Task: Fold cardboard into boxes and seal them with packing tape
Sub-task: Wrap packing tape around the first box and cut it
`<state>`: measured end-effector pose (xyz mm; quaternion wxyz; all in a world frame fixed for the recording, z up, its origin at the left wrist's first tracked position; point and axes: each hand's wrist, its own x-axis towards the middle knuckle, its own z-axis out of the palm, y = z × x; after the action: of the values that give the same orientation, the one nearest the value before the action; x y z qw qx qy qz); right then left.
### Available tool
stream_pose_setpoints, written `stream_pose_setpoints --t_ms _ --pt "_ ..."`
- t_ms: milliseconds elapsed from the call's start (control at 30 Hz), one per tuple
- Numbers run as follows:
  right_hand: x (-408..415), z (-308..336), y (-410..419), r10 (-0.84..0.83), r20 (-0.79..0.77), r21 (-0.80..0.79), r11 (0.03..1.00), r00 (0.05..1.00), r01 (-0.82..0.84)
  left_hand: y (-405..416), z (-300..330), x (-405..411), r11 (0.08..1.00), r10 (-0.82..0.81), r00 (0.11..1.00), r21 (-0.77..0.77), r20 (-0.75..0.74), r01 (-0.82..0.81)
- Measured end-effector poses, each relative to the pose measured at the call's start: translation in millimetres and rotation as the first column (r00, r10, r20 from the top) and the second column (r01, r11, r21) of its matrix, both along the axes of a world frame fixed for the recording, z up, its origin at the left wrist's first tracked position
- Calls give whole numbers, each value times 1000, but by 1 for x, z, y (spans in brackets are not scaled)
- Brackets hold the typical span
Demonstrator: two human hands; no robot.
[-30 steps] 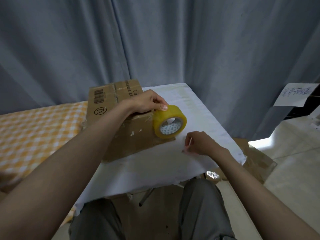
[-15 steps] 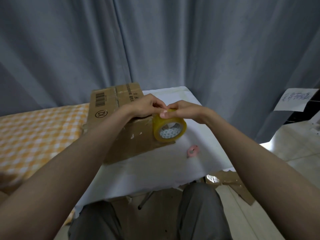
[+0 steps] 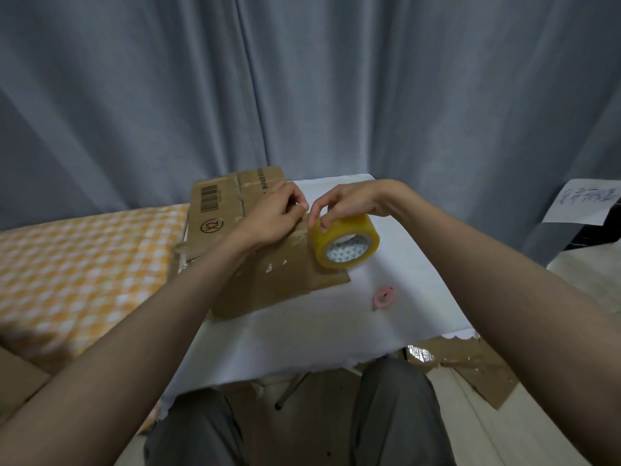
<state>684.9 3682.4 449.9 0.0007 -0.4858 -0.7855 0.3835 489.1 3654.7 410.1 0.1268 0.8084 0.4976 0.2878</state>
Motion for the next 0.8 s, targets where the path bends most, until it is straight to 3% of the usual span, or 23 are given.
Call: stream_pose_setpoints --t_ms 300,467,533,600,800 --pt "-3 1 2 -19 21 4 1000 1000 19 -8 3 0 1000 -4 1000 10 -26 4" --pt "10 -15 4 -70 249 203 979 966 18 -12 5 0 1000 -7 999 1 -39 7" --pt "26 -26 2 -129 188 215 973 974 88 -11 4 1 1000 -11 997 -13 -76 10" --pt "38 -35 -4 -192 29 205 962 981 182 -8 2 2 999 -2 994 -38 -110 -2" --pt "39 -44 -23 -310 -297 164 915 903 368 -1 -7 9 996 64 958 -38 -280 -78"
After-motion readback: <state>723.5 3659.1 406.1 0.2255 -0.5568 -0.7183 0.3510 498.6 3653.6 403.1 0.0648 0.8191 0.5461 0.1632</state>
